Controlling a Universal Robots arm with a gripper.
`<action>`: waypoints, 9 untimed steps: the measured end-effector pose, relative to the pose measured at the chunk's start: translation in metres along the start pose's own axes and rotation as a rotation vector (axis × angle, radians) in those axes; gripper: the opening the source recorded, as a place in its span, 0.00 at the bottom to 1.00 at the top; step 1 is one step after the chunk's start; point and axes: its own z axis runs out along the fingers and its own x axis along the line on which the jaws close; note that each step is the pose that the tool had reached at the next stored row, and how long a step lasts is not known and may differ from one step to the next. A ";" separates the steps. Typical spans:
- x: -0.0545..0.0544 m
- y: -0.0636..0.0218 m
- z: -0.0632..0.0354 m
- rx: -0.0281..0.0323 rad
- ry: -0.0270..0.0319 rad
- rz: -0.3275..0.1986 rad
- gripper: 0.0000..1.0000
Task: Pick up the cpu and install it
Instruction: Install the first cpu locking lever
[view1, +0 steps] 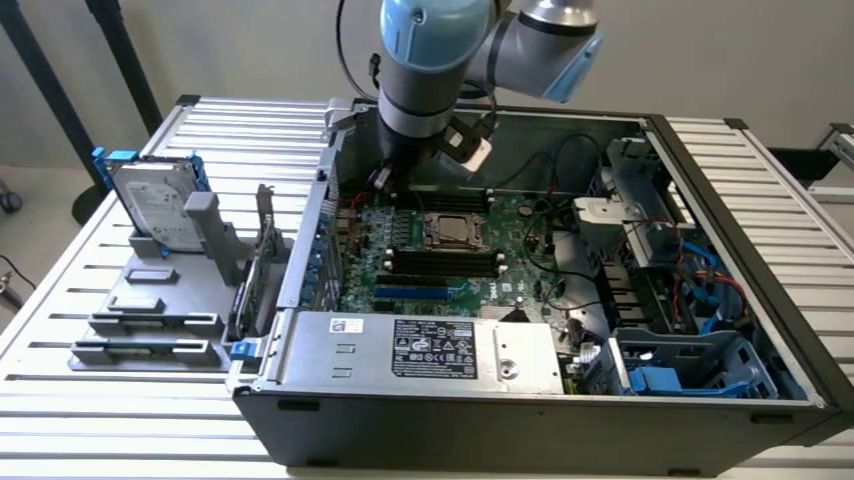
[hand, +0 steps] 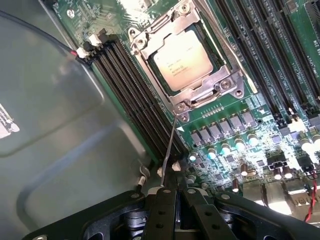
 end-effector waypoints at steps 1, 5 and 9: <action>0.001 -0.0005 -0.0014 -0.0025 0.0020 0.003 0.11; 0.002 -0.0011 -0.0053 -0.0123 0.0098 0.016 0.11; 0.004 0.0017 -0.0058 -0.0213 0.0163 0.020 0.11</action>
